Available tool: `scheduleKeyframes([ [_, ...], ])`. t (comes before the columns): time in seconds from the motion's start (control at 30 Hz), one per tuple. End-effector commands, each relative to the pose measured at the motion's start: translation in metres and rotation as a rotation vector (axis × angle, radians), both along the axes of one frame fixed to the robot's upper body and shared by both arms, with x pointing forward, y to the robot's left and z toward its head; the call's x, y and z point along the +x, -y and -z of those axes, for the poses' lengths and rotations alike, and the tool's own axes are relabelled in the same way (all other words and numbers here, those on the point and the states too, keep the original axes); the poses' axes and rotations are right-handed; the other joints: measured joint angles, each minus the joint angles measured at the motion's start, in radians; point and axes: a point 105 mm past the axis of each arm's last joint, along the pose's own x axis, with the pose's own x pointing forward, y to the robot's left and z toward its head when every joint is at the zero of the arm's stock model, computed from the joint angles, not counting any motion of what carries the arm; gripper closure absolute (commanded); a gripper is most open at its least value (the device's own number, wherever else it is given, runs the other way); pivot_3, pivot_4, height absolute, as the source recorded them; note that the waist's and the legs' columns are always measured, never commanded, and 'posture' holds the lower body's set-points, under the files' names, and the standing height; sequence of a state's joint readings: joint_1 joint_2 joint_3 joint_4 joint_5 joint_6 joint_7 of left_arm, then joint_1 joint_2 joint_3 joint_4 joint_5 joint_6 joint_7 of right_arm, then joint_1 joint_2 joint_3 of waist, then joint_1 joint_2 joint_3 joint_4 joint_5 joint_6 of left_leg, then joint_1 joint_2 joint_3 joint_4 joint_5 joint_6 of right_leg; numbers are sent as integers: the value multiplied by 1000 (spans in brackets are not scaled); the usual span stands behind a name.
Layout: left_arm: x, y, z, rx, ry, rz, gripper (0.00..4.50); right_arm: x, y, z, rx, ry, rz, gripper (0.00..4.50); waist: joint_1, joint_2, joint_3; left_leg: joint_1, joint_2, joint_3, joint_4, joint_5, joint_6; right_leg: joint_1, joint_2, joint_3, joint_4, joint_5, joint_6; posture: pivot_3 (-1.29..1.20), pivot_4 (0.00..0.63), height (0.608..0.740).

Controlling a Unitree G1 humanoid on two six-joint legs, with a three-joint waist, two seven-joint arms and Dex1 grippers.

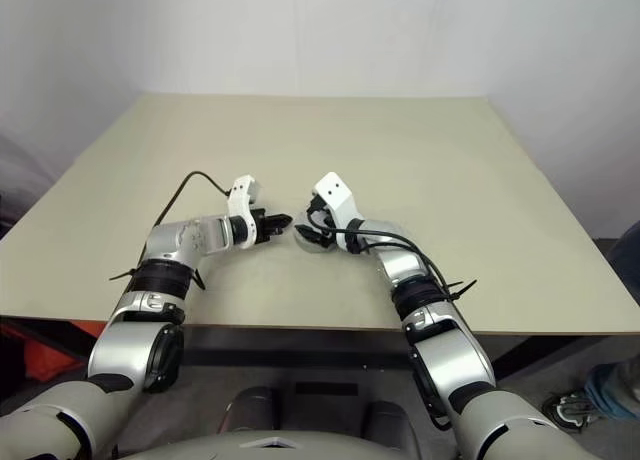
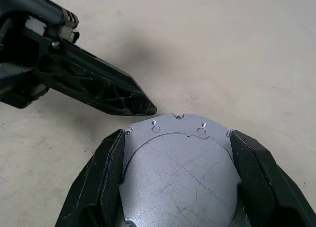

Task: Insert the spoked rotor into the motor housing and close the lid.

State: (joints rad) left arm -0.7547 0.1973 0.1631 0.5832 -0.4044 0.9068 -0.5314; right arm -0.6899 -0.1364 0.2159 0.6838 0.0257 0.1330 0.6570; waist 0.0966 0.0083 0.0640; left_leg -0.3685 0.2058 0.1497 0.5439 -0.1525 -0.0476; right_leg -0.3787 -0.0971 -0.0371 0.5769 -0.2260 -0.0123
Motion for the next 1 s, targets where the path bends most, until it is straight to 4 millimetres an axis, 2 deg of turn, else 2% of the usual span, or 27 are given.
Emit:
scheduleKeyframes([
  [0.03,13,-10,-34,-82,121,-47,4469,-6,31,39,-124,-116,85,1257,0,0,0,0,0,0,0,0,0,0,0,0,0,0,0,0,0,740],
  [0.1,15,-12,-48,-170,147,-59,4469,-6,32,39,-123,-117,86,1257,0,0,0,0,0,0,0,0,0,0,0,0,0,0,0,0,0,740],
  [0.33,1,12,-54,-283,99,64,4469,-7,28,39,-125,-115,72,1257,0,0,0,0,0,0,0,0,0,-1,0,-1,-2,0,0,0,0,740],
  [0.5,-8,25,-42,-255,17,135,4469,-6,26,38,-124,-110,68,1257,0,0,0,0,0,0,-1,0,0,1,0,-1,-4,0,0,0,0,740],
  [0.67,-2,16,-8,-91,-124,70,4469,-4,24,34,-110,-100,70,1257,0,0,0,1,0,0,-2,0,0,-3,0,-1,-5,0,0,0,0,740],
  [0.9,-1,19,-4,-71,-148,75,4469,-3,23,26,-87,-93,80,1257,-1,1,1,2,1,-2,-3,0,0,0,-1,-13,-11,0,0,0,0,740],
  [1.0,-2,22,-6,-83,-151,92,4469,-3,23,25,-82,-103,86,1257,-1,1,1,2,0,-2,-3,0,0,1,-10,-19,-11,0,0,0,0,740],
])
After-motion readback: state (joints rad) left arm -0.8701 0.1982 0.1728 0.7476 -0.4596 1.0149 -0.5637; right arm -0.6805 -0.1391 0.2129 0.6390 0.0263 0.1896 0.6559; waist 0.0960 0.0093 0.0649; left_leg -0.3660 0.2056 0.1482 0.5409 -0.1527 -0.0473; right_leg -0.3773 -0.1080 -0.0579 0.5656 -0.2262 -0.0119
